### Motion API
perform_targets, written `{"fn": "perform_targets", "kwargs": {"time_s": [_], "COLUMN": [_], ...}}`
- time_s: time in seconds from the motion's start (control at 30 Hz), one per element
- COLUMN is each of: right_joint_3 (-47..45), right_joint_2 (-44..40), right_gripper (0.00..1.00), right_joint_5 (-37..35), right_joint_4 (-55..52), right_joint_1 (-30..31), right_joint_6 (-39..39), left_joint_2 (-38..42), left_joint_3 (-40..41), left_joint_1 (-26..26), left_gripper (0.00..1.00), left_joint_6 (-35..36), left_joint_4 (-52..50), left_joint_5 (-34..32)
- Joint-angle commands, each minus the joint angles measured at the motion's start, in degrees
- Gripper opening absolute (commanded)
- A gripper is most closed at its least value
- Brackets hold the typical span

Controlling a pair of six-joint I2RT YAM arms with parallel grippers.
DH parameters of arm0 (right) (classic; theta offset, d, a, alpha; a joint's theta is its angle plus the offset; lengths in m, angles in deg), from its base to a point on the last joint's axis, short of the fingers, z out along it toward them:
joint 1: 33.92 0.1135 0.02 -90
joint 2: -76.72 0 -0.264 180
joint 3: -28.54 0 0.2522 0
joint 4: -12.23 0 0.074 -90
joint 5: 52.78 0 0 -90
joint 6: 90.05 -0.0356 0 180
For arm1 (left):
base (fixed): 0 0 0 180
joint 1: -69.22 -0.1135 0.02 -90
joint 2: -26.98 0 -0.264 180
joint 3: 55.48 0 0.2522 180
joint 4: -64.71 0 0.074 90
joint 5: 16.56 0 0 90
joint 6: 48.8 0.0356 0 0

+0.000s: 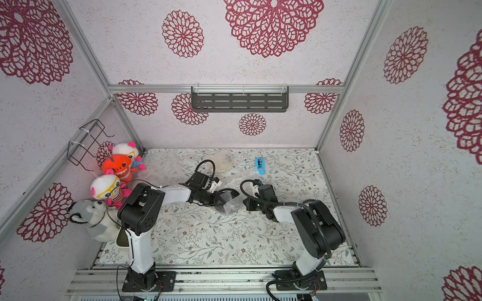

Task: Wrap dinner plates in bubble wrap
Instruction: Wrap the plate in the bubble wrap.

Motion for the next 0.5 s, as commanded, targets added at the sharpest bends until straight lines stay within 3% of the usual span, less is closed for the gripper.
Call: {"fn": "perform_targets", "kwargs": {"time_s": [0.0,0.2,0.33,0.47], "right_joint_3": [4.41,8.17,9.63,11.13], "right_joint_2": [2.41,11.00,13.49,13.70], "right_gripper": [0.15,0.13,0.12,0.13], "right_joint_5": [2.99,4.29,0.07,-2.28], "right_joint_4": [1.90,-2.25,-5.60,-10.55], "right_joint_1": [1.23,2.37,2.42,2.51], "right_joint_6": [3.17,1.85,-2.07,-4.64], "left_joint_2": [-2.98,-1.47,2.02,6.39], "left_joint_3": [0.55,1.02,2.59,3.37], "left_joint_1": [-0.05,-0.05,-0.05,0.52], "left_gripper": [0.07,0.19,0.37,0.44], "left_joint_6": [2.03,2.50,1.62,0.68], "left_joint_4": [-3.18,-2.62,-1.13,-1.05], "left_joint_5": [-2.56,-0.59,0.03,-1.89]}}
